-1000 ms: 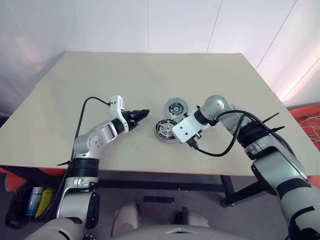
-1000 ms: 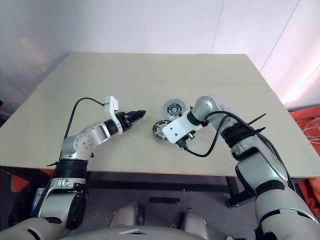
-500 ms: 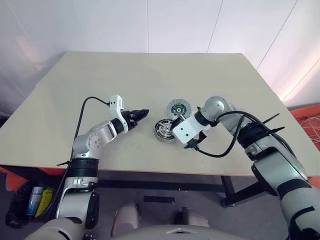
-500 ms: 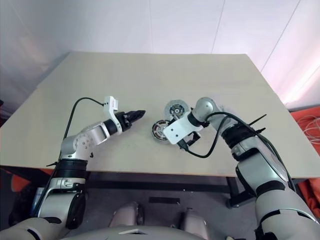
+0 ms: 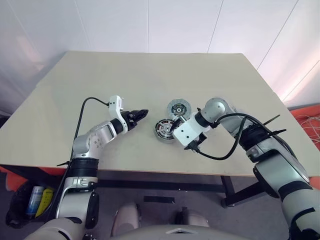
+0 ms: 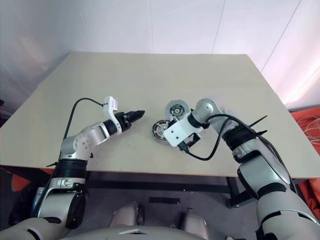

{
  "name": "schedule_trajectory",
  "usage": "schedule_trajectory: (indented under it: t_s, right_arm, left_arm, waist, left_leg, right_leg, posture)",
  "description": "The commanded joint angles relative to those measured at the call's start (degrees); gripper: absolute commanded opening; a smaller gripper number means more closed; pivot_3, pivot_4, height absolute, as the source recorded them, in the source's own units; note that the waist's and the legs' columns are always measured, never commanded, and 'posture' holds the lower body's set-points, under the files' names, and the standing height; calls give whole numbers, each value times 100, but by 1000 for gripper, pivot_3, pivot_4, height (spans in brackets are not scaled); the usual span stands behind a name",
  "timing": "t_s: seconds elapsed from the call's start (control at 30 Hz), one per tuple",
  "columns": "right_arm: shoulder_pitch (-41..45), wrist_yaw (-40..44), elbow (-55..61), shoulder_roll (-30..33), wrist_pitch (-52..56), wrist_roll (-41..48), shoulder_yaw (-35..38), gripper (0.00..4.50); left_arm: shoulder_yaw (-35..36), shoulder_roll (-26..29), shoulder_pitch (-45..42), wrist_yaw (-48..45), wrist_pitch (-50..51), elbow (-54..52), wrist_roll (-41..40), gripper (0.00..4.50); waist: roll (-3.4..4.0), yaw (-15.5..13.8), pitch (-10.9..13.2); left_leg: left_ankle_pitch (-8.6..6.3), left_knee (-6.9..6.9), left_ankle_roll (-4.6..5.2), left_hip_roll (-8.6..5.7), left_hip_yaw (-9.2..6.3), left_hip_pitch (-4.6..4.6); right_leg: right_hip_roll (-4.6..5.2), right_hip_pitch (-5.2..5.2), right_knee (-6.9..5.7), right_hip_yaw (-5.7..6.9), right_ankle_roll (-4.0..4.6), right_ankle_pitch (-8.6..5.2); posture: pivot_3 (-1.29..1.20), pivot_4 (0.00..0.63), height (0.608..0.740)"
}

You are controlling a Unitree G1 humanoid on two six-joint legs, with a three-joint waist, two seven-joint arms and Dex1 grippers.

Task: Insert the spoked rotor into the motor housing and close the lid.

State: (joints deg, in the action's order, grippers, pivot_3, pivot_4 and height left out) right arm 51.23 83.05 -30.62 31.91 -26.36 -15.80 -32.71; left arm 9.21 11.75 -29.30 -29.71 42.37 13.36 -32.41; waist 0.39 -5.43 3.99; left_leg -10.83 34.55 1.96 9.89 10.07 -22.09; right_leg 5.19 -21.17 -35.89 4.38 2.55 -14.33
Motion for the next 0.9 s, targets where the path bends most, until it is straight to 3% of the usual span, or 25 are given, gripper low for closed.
schedule_trajectory:
  t_s: [0.03,0.1,0.9]
  right_arm:
    - [33,5,258,36,49,120,134,3131]
    - [11,-61,302,32,59,103,141,2469]
    - [7,-166,97,-179,75,-36,8,2469]
  left_arm:
    - [57,44,-165,-21,-108,-95,-5,2651]
    - [59,44,-144,-17,-102,-111,-9,2651]
    - [80,36,-82,36,-89,-200,-22,2651]
  waist:
    - [0,-1,0]
    - [0,0,0]
    - [0,0,0]
  left_leg:
    - [0,0,1,0,0,0]
    - [0,0,1,0,0,0]
    - [0,0,-1,0,0,0]
  right_leg:
    - [0,0,0,0,0,0]
    - [0,0,0,0,0,0]
    - [0,0,0,0,0,0]
  posture:
    - [0,0,740]
    - [0,0,740]
    - [0,0,740]
